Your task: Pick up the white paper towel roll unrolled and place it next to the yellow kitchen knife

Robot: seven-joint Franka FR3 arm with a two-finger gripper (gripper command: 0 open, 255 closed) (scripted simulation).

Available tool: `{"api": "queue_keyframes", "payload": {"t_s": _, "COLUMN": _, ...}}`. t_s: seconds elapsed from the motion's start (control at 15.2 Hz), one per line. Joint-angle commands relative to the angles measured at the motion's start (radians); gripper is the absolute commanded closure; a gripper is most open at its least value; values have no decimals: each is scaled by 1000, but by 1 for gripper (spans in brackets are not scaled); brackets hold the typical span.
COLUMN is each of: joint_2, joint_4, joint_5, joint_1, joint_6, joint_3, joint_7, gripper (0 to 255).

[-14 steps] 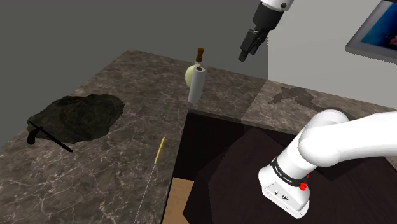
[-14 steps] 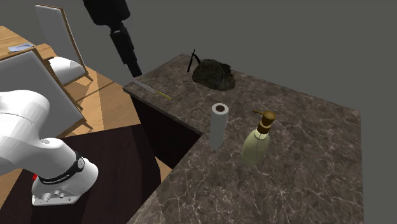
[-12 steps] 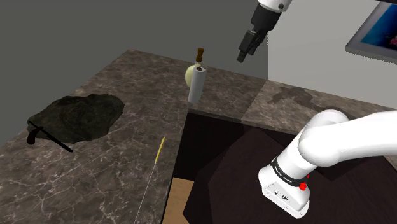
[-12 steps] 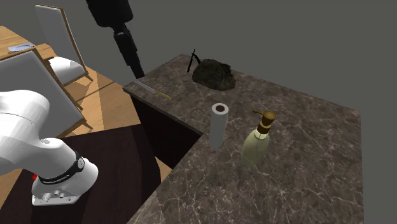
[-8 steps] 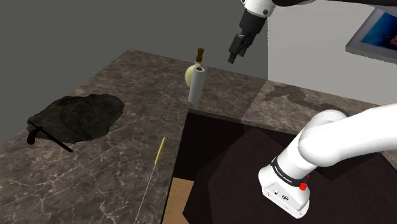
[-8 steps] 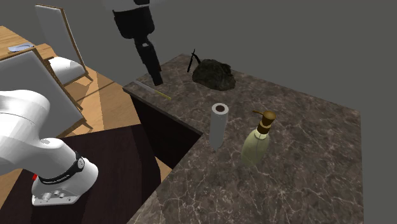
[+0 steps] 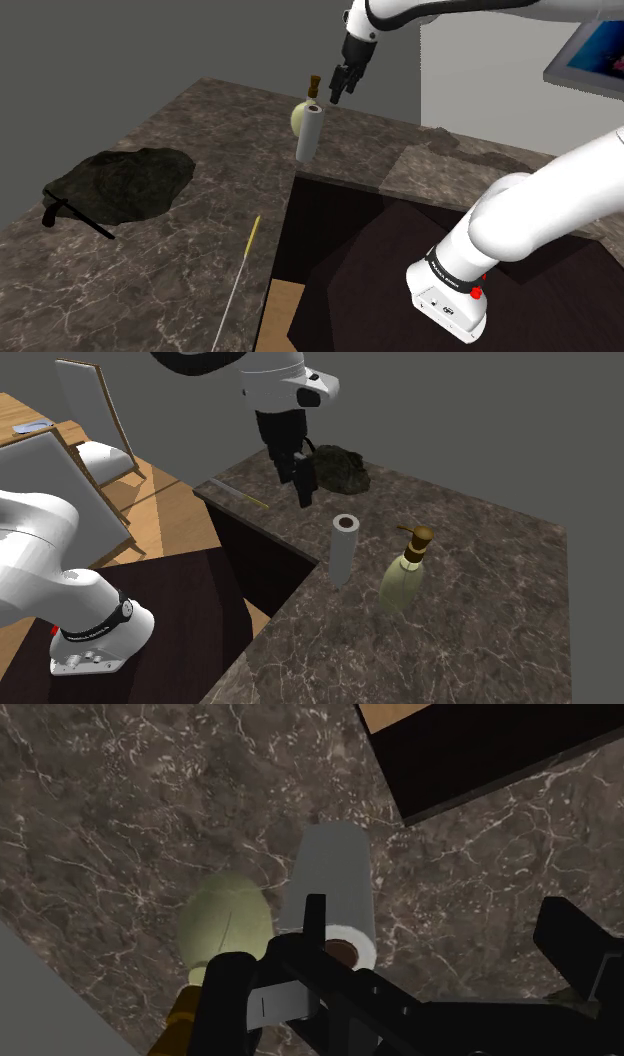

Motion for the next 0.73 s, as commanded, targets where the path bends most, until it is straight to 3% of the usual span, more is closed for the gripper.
{"api": "queue_keyframes", "payload": {"t_s": 0.0, "joint_2": 79, "joint_4": 40, "joint_5": -3, "joint_1": -2, "joint_6": 34, "joint_3": -5, "joint_7": -16, "gripper": 0}}
{"api": "queue_keyframes", "payload": {"t_s": 0.66, "joint_2": 435, "joint_4": 272, "joint_5": -12, "joint_1": -8, "joint_6": 135, "joint_3": -14, "joint_7": -78, "gripper": 0}}
